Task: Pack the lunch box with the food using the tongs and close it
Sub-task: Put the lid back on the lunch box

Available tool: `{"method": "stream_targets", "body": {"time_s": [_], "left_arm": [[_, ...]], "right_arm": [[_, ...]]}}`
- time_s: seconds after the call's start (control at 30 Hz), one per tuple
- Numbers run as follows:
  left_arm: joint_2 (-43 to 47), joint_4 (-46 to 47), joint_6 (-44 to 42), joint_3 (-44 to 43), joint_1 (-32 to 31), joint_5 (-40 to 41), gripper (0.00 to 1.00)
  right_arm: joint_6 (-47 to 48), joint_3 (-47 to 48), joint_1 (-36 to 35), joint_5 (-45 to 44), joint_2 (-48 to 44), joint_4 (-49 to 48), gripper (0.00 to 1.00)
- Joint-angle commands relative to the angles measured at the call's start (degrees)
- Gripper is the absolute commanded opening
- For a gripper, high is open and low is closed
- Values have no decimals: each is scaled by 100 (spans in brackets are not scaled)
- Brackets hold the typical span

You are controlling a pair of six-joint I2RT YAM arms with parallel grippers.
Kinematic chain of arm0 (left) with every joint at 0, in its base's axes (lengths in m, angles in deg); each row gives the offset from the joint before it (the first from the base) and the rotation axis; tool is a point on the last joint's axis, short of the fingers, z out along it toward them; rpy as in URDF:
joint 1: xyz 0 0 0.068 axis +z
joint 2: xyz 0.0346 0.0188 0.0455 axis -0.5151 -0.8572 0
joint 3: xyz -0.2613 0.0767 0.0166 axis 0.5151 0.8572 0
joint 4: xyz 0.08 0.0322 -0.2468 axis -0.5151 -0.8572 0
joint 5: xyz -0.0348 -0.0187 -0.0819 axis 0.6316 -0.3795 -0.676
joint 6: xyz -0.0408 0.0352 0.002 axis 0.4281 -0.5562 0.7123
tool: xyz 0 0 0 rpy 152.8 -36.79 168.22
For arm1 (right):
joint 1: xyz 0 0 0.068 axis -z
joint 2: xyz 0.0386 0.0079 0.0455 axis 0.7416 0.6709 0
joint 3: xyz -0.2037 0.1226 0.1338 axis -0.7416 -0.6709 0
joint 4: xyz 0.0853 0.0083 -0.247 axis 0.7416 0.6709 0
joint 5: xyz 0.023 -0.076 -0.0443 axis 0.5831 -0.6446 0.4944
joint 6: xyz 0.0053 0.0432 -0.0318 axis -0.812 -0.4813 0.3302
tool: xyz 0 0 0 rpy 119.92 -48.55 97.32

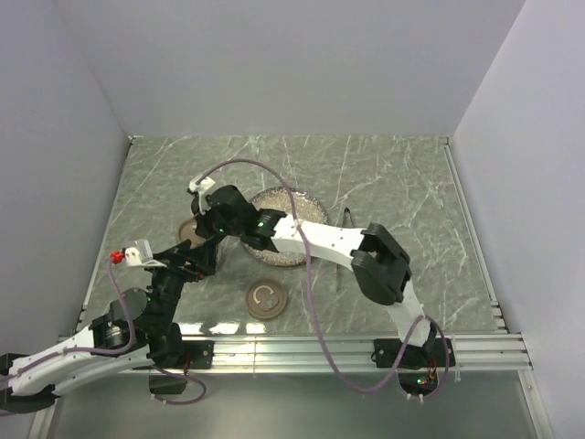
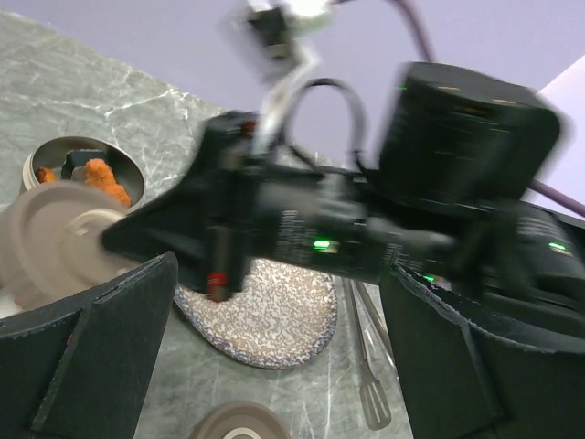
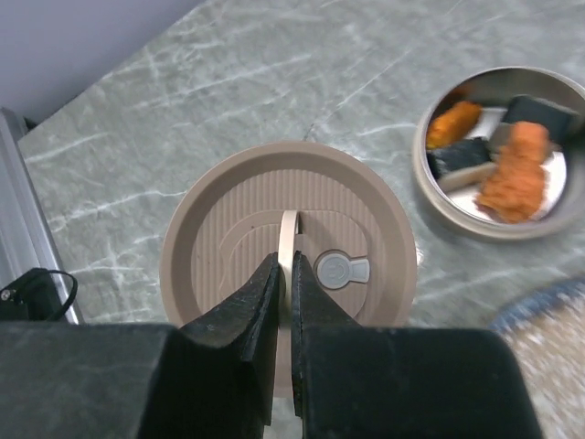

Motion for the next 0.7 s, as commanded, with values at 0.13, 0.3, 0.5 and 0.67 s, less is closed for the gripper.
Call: {"method": "stream_targets", "body": {"time_s": [0.13, 0.3, 0.5, 0.67], "left_arm": [[-199, 433, -459, -53, 11, -304, 98], [-700, 529, -538, -176, 19, -321, 98], [-789, 767, -679, -150, 10, -418, 98], [-649, 811, -706, -79, 11, -488, 98]], "right_arm": [[103, 984, -5, 234, 674, 613, 0], [191, 1248, -14, 14, 946, 833, 0], [270, 1626, -75, -82, 1227, 1035, 0], [253, 1714, -163, -4, 1378, 1000, 0]]}}
